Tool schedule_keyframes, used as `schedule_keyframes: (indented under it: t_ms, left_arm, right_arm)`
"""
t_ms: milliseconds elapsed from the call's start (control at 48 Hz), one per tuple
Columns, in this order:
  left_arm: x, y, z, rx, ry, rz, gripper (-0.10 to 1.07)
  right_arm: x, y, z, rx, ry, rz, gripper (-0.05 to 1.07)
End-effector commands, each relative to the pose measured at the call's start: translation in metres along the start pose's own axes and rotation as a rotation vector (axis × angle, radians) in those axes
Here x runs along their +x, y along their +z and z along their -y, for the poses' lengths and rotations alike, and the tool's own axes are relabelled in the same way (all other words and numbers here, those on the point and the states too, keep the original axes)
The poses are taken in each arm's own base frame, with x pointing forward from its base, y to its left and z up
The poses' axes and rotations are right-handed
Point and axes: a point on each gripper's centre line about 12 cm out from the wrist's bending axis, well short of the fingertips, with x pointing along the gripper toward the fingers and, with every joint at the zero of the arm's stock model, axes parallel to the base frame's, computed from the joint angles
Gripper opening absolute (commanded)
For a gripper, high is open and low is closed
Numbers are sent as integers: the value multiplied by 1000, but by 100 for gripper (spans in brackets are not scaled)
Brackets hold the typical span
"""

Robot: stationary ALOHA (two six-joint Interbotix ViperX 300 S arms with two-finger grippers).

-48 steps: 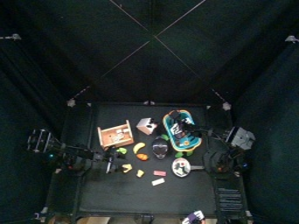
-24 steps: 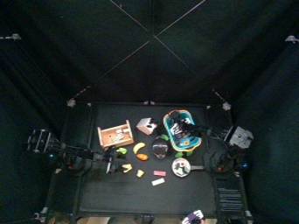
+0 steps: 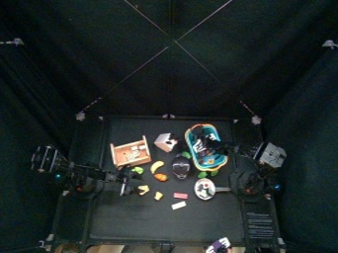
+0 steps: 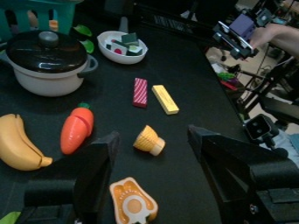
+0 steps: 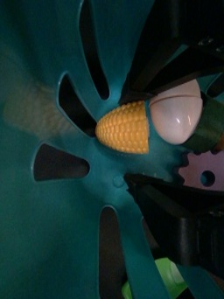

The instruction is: Grab corn top

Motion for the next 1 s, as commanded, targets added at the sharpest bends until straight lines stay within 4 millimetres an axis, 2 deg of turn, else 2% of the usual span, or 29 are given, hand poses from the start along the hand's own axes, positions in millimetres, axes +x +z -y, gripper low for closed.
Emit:
schedule_keyframes:
  t_ms: [0,208,354,479,688,979]
  left_arm:
    - [2,2,0,1,0,8,96]
    - [2,2,0,2,-1,8,96]
    - [2,1,0,1,1,3,96]
    - [2,1,0,1,0,3,96]
    - [3,2,0,0,2,4,96]
    - [2,1,0,0,2,2,96]
  right_arm:
    - [-5,7,2,10,6,25,92]
    - [-5,7,2,12,5,26,76]
    - [-5,8,1,18,5,24,69]
    - [-13,13,2,31,10,44,67]
    - [-38,23,-1,58,31,96,67]
    - [-67,21,-11,44,64,139,67]
